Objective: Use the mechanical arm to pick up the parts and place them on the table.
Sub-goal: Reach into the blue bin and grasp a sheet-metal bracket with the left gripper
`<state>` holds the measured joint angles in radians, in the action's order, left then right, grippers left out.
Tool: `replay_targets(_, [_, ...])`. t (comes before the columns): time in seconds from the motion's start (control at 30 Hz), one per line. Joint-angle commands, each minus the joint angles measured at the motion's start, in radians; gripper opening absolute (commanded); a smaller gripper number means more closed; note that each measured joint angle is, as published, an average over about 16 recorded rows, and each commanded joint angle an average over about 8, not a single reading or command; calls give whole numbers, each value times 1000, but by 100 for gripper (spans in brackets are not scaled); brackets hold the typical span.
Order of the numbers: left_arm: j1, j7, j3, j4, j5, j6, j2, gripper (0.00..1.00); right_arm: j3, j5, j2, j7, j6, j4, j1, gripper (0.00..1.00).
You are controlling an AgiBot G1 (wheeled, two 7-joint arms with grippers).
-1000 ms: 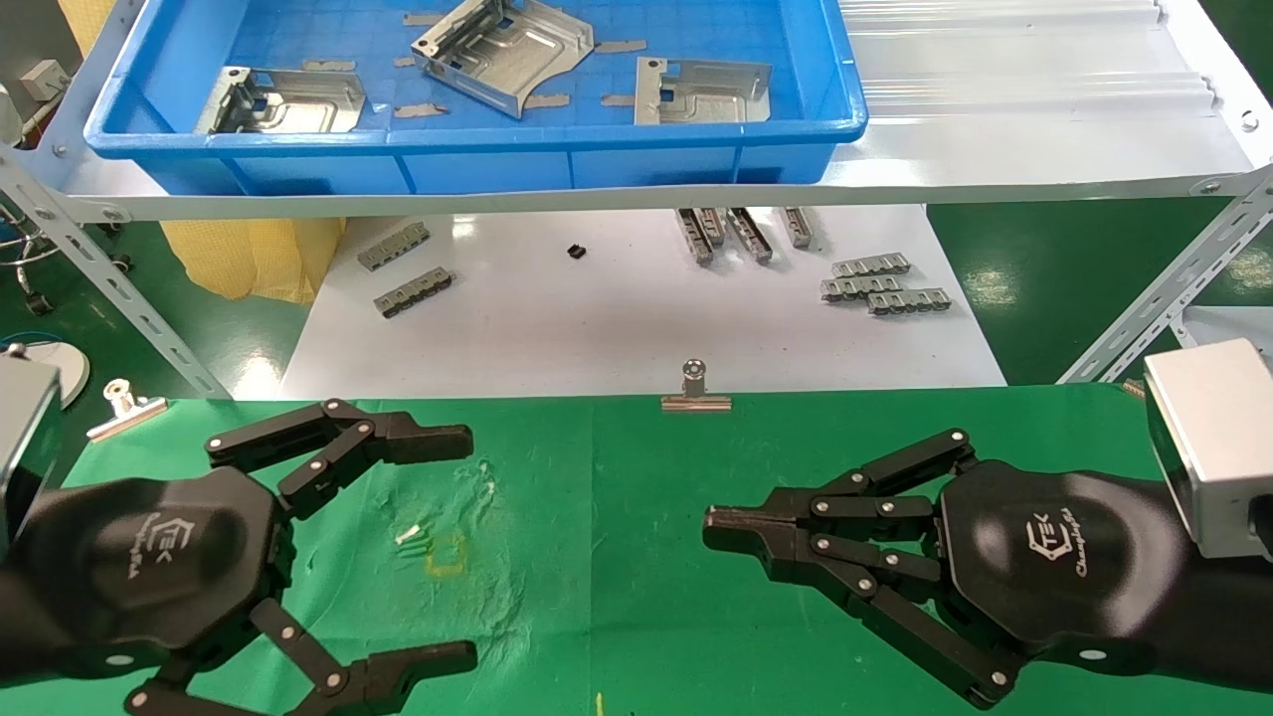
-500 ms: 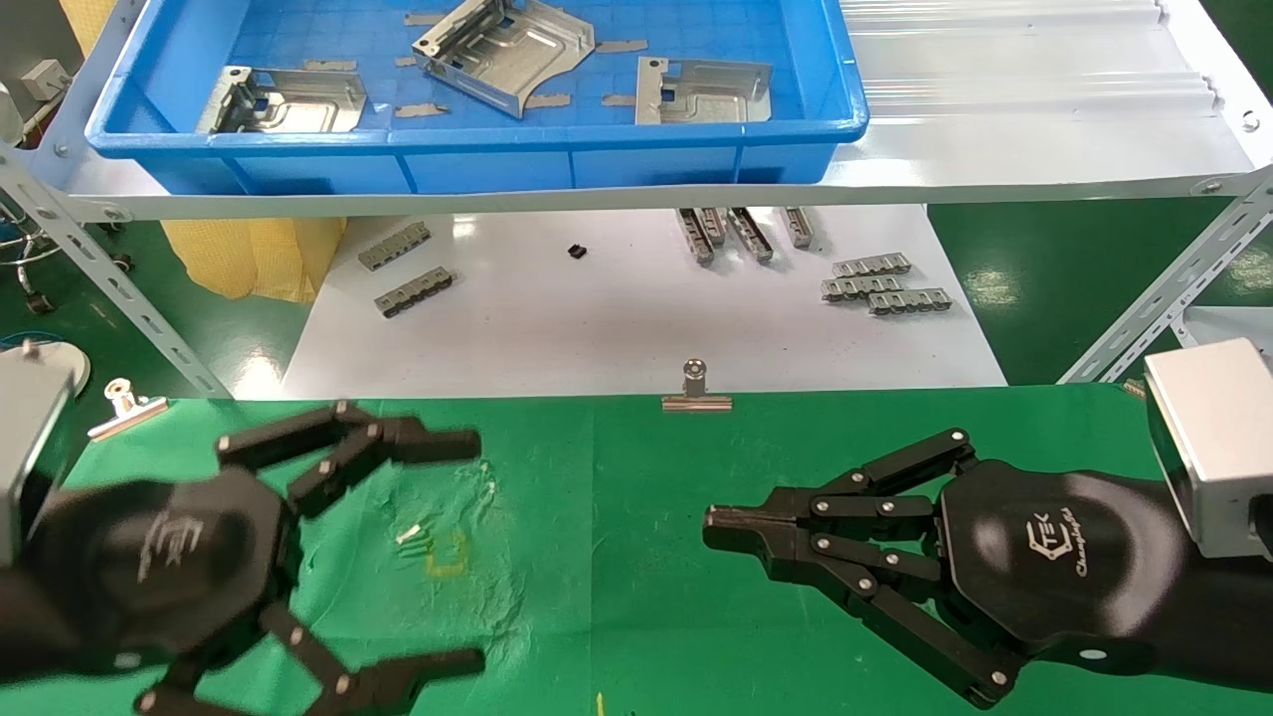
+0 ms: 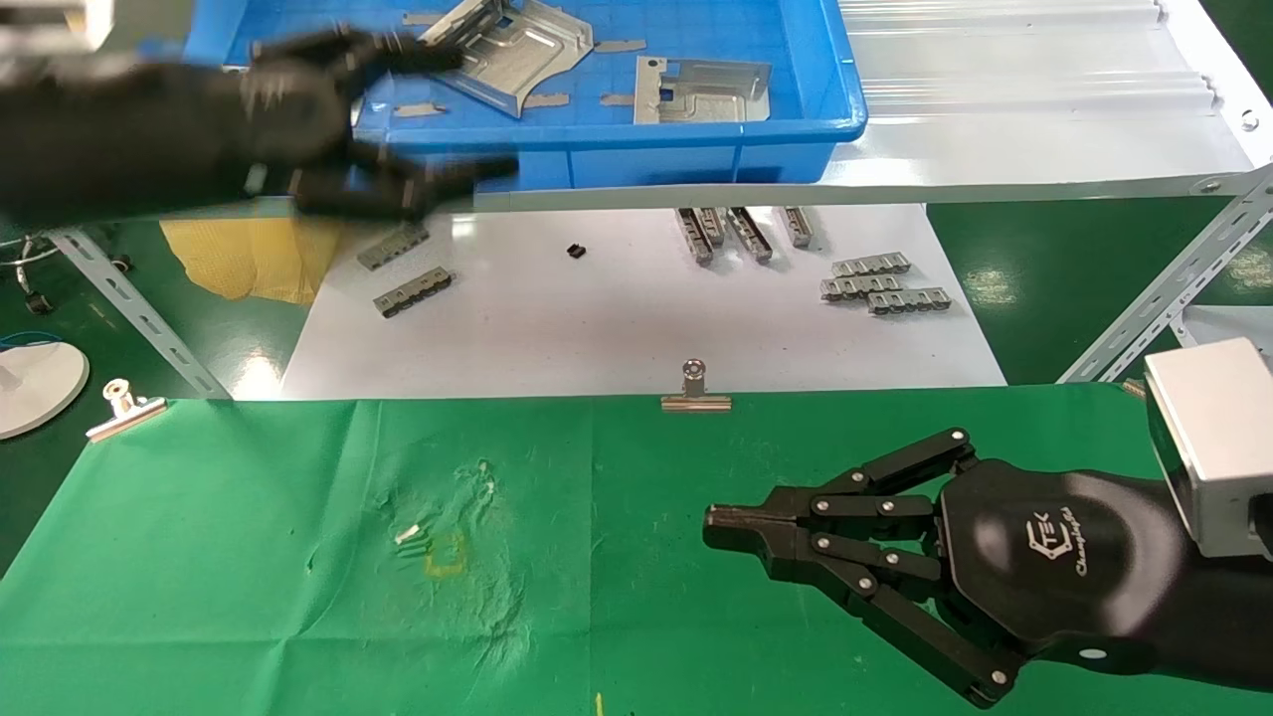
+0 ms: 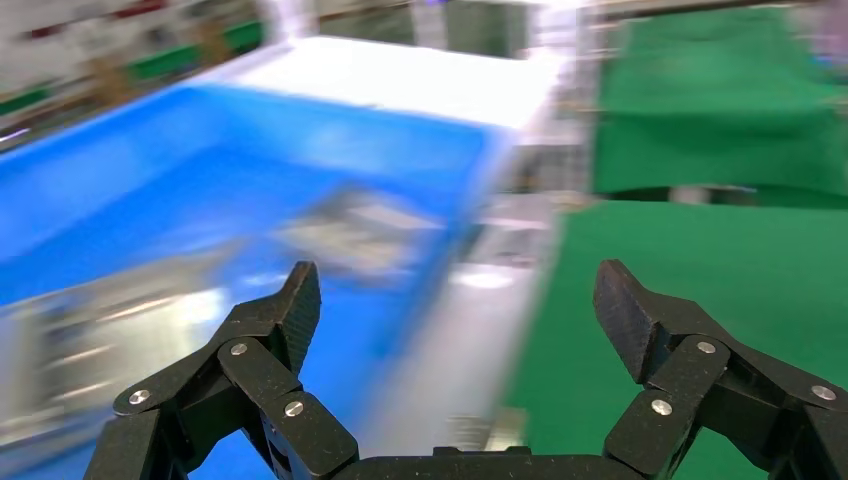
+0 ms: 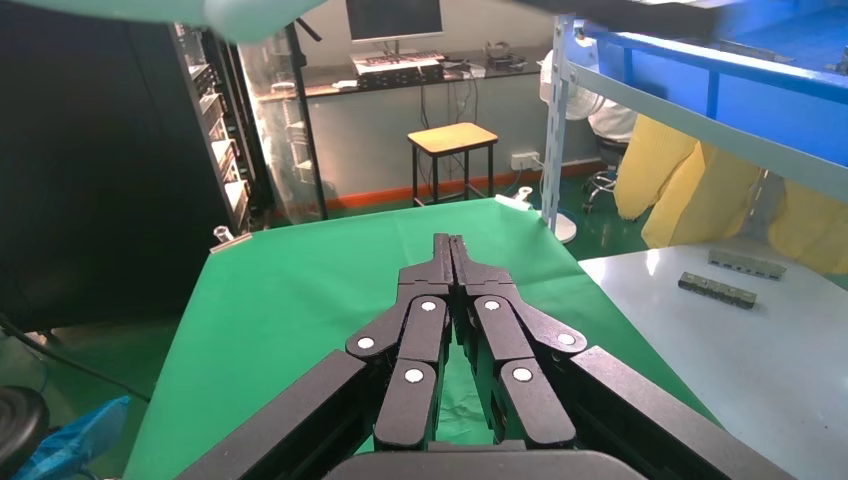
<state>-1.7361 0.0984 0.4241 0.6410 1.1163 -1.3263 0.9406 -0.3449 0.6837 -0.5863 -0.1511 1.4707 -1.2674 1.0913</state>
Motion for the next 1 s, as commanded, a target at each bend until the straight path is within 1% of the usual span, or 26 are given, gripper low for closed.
replay_targets(0.03, [-76,-33,16,-128,56,63,55,100,0,0,0,0,0,0,0,0])
replay_targets(0.13, [-141,-63,30,-264,103,183,130,100,0,0,0,0,0,0,0,1])
replay_targets(0.17, [-158,-71,35,-302,115,216,153,100,0,0,0,0,0,0,0,3])
replay_targets(0.2, [-174,-78,39,-338,125,248,175,100,0,0,0,0,0,0,0,9])
replay_targets(0.3, [-214,-96,50,-432,151,334,236,100,0,0,0,0,0,0,0,46])
replay_targets(0.33, [-226,-100,54,-459,158,360,254,91,0,0,0,0,0,0,0,59])
replay_targets(0.4, [-245,-104,60,-505,170,407,284,66,0,0,0,0,0,0,0,83])
replay_targets(0.43, [-254,-104,63,-526,175,428,297,54,0,0,0,0,0,0,0,93])
replay_targets(0.47, [-261,-103,66,-544,180,447,308,41,0,0,0,0,0,0,0,100])
replay_targets(0.57, [-277,-98,74,-588,194,491,336,4,0,0,0,0,0,0,0,100])
replay_targets(0.6, [-281,-96,77,-598,198,501,343,0,0,0,0,0,0,0,0,100])
replay_targets(0.77, [-289,-86,88,-629,214,533,369,0,0,0,0,0,0,0,0,100])
replay_targets(1.0, [-290,-75,92,-640,220,558,379,0,0,0,0,0,0,0,0,100])
